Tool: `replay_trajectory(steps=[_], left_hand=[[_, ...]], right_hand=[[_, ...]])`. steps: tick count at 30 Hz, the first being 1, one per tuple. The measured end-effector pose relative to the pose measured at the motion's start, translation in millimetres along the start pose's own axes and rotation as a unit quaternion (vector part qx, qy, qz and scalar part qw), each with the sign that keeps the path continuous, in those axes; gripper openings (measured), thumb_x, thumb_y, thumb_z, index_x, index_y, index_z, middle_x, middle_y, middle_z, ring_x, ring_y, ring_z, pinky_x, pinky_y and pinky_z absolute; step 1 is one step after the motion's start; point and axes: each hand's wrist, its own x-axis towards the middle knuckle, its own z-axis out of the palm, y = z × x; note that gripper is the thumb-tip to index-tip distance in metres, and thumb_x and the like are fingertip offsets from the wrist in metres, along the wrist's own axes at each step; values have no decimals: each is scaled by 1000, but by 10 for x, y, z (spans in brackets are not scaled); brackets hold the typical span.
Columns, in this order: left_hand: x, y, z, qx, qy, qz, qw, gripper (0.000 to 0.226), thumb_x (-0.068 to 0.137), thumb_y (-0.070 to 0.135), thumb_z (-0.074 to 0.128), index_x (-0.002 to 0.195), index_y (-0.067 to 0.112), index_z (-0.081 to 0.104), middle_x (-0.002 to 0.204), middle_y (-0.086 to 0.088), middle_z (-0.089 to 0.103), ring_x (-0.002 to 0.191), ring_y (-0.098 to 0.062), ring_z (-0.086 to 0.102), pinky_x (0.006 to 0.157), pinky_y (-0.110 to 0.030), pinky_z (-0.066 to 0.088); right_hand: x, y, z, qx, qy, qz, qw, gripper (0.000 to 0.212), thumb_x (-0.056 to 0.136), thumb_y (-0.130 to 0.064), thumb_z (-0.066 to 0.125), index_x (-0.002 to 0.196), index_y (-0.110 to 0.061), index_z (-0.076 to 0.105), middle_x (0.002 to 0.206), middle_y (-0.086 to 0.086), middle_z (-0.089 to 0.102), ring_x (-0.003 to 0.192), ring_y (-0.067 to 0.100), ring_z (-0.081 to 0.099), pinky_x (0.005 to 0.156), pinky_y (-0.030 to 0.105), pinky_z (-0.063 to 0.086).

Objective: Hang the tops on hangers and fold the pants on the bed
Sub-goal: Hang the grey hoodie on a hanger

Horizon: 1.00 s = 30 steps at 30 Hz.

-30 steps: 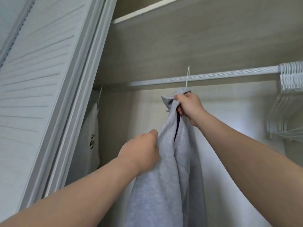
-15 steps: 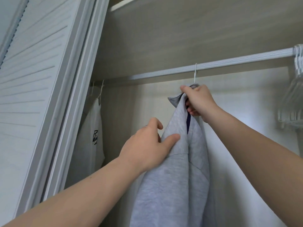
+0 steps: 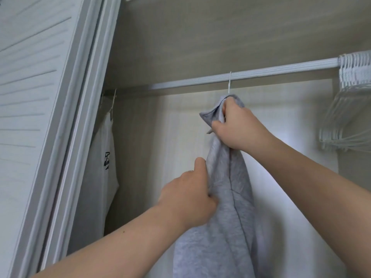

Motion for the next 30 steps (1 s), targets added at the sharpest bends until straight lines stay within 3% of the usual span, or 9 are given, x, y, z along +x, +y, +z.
replay_trajectory(steps=[5,9,13,17,20,24,28,30], left_hand=[[-58,-84,-37,37,-5,-3,999,28,91,24,52,96,21,25,78,1,45,61,-20,43,54,-36,30],[-44,-218,-66,66,0,-16,998,27,90,20,52,95,22,25,79,1,44,61,-19,44,51,-35,28],[-1,-358,-104,88,3,-29,996,27,91,19,50,95,22,24,79,2,41,67,-28,45,61,-36,33],[45,-524,-156,119,5,-50,992,24,91,16,49,94,21,25,81,1,44,66,-25,46,55,-36,29],[98,-712,-183,148,2,-76,986,24,91,14,48,95,22,26,84,-1,48,67,-24,50,53,-35,30],[146,-983,-226,191,-7,-128,973,23,91,10,45,99,22,28,84,-1,51,67,-22,52,55,-35,37],[185,-1211,-274,232,-33,-183,955,23,89,4,46,101,18,32,81,-2,50,66,-22,51,57,-36,39],[213,-1306,-276,252,-43,-206,945,24,89,4,49,103,17,34,80,-1,46,73,-25,52,63,-38,41]], right_hand=[[-2,-2,80,58,-2,-1,998,17,96,-20,52,105,-12,40,80,2,50,70,21,48,65,35,36],[53,25,230,121,10,-3,993,20,94,-18,52,109,-7,48,91,12,61,85,31,56,65,35,40],[165,27,442,197,2,2,980,18,92,-17,52,110,-11,53,82,8,65,75,27,59,59,30,40],[320,-36,733,241,-6,2,971,16,92,-14,52,107,-15,57,77,3,64,68,21,58,55,27,38],[457,-151,1000,257,-14,-6,966,17,93,-15,52,109,-15,58,81,-1,63,74,20,58,54,25,37],[660,-365,1400,278,-23,-13,960,22,94,-14,53,116,-13,59,100,4,62,88,24,56,67,28,39],[876,-580,1846,301,-45,-18,952,21,93,-14,54,112,-13,61,106,10,68,96,32,62,82,37,51],[974,-688,2057,308,-52,-25,950,15,92,-16,55,105,-13,59,104,11,68,97,36,62,82,41,52]])
